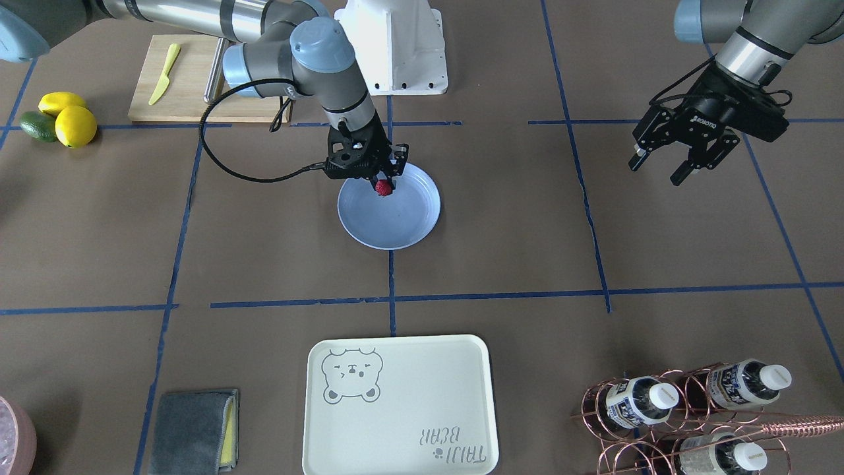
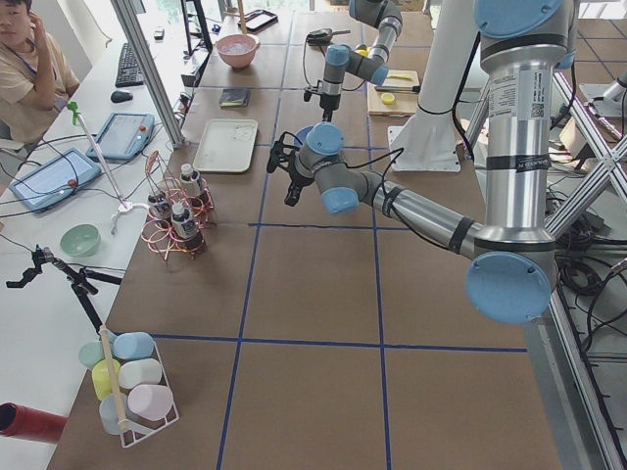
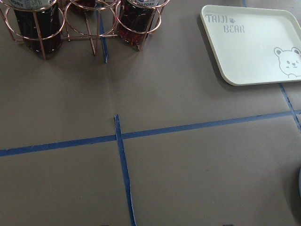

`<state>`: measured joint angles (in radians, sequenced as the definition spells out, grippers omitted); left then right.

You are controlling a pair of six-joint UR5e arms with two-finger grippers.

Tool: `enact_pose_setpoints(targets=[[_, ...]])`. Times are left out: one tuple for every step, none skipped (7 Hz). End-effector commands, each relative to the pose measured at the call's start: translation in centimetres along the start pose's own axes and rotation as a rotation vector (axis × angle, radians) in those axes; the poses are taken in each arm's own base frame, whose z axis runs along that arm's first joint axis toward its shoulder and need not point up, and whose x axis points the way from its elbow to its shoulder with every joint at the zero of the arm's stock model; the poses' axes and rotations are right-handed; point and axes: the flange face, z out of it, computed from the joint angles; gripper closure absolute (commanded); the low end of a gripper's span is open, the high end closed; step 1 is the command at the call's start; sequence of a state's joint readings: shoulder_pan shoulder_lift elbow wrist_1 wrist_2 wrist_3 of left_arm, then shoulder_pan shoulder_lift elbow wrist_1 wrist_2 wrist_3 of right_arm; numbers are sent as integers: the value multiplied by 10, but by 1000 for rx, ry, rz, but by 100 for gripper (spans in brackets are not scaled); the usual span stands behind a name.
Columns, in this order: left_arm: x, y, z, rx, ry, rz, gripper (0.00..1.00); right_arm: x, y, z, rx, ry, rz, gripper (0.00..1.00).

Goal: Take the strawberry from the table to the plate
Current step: 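Lower the strawberry onto the plate and open the right gripper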

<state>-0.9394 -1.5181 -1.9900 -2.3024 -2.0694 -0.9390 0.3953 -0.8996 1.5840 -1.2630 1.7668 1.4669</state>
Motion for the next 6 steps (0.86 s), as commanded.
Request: enact_pose_setpoints(targets=[[-1,1,-1,0,-1,1,14,-8,0,18,0,28,2,100],[-2,1,0,-1,-2,0,14,-4,0,20,1,35,2,100],[-1,1,-1,1,0,1,14,-3,-1,21,6,56,6,100],[-1,1,-2,1,0,1,13,-4,-1,20,7,68,8,100],[0,1,-2,2,1,2,13,-2,-1,21,6,71,9,97],[-1,1,-1,0,-1,1,13,-1,-1,20,6,71,9,77]])
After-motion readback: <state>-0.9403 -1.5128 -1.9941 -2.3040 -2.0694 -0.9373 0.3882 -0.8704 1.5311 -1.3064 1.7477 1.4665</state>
